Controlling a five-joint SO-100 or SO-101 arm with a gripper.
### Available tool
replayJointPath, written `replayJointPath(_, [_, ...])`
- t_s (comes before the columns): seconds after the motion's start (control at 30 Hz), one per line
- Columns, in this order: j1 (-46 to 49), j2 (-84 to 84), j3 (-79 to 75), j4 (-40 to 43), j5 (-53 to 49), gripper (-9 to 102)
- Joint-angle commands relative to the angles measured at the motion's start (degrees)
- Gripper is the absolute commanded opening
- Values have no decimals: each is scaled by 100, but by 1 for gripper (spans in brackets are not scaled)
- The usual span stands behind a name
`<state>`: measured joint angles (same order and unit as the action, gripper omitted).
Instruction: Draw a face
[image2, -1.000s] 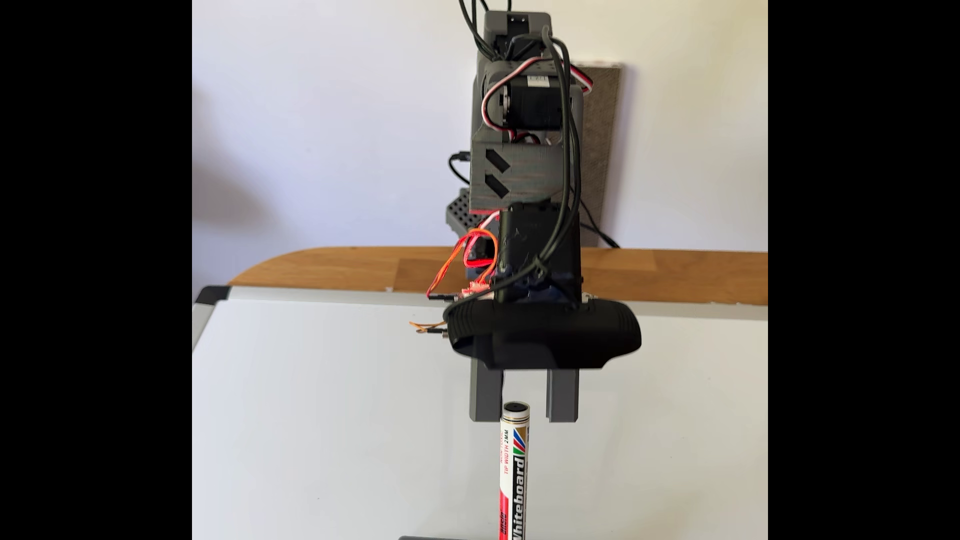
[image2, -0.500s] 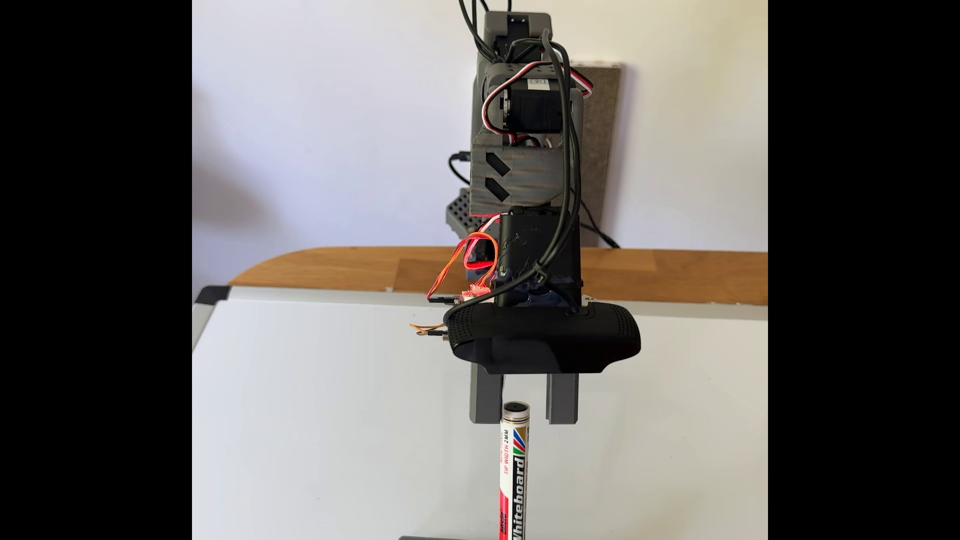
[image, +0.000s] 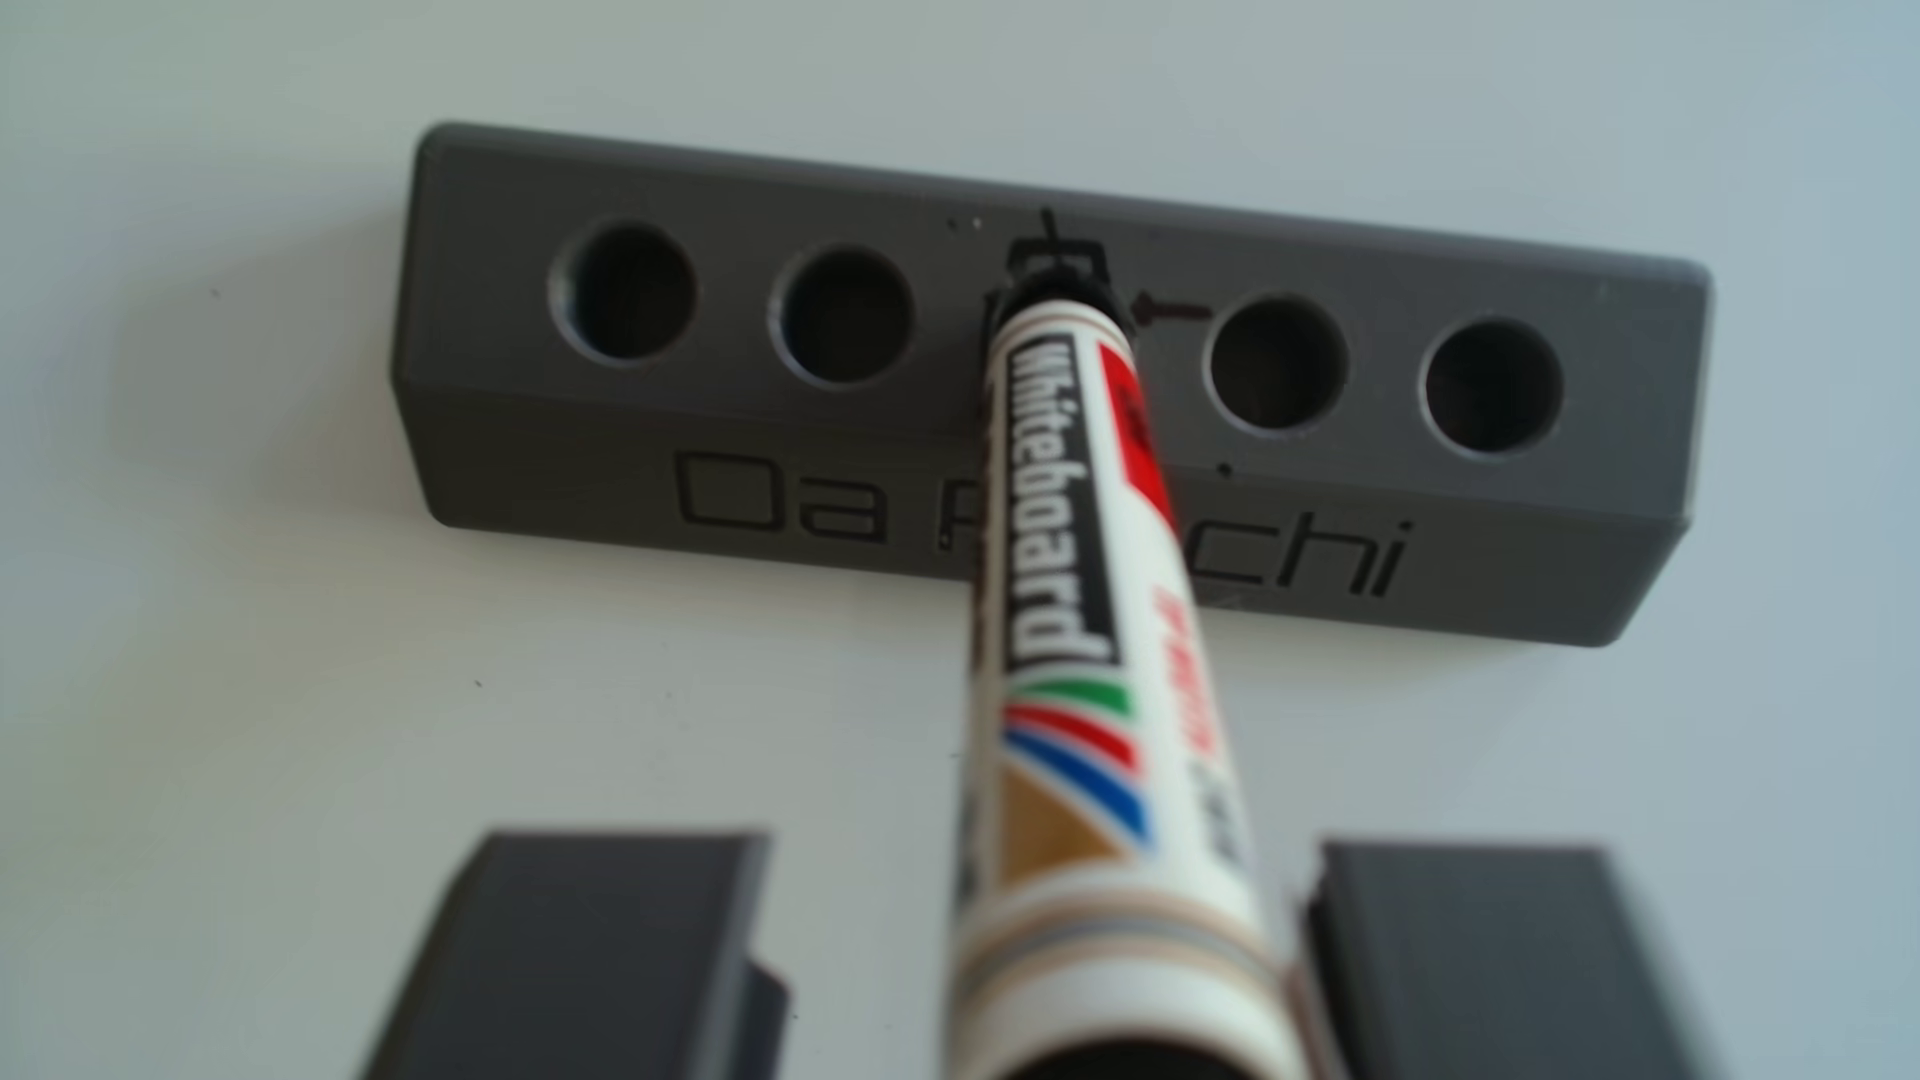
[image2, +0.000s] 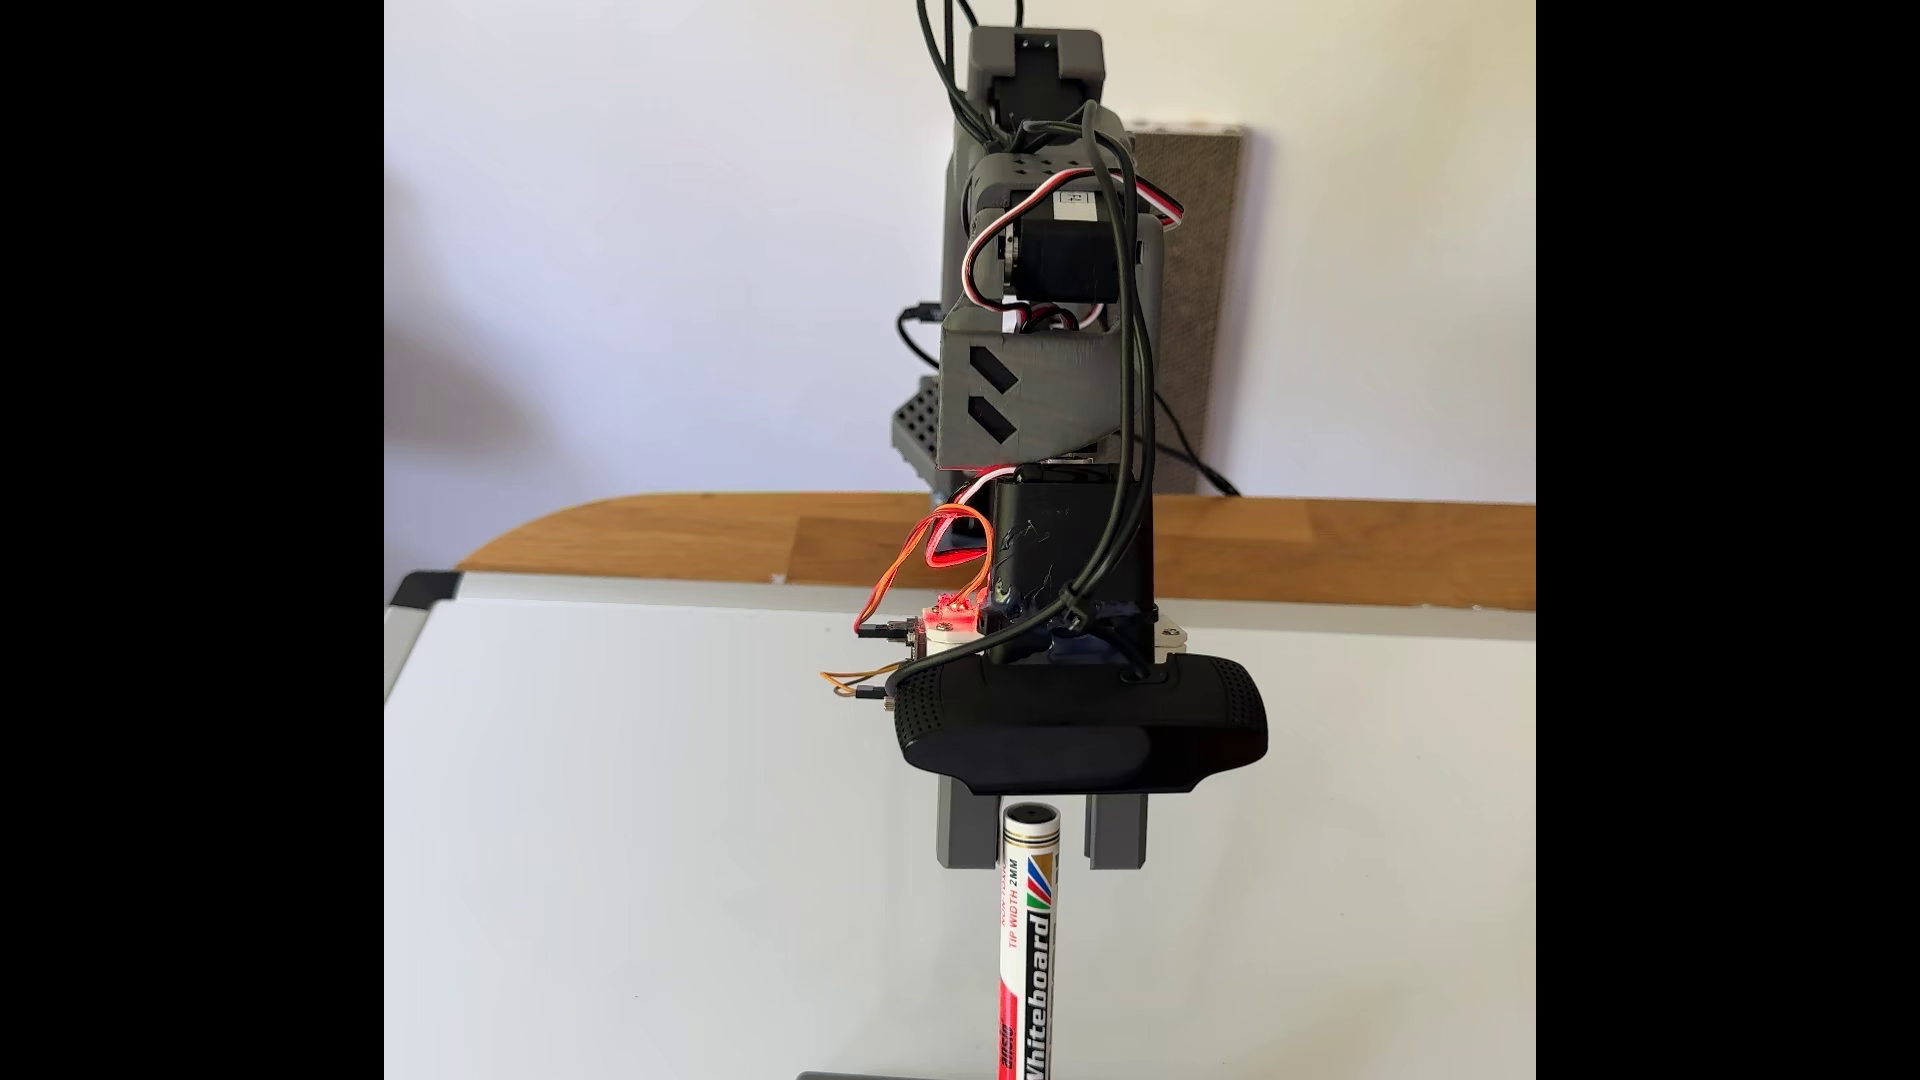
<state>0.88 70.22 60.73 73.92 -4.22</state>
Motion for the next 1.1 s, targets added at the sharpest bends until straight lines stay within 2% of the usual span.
replayJointPath(0.0, [53,149,-97,-18,-35,95])
replayJointPath(0.7, [149,141,-97,-35,-387,94])
replayJointPath(0.9, [97,193,-97,-70,-396,81])
replayJointPath(1.07, [97,185,-97,-70,-404,76])
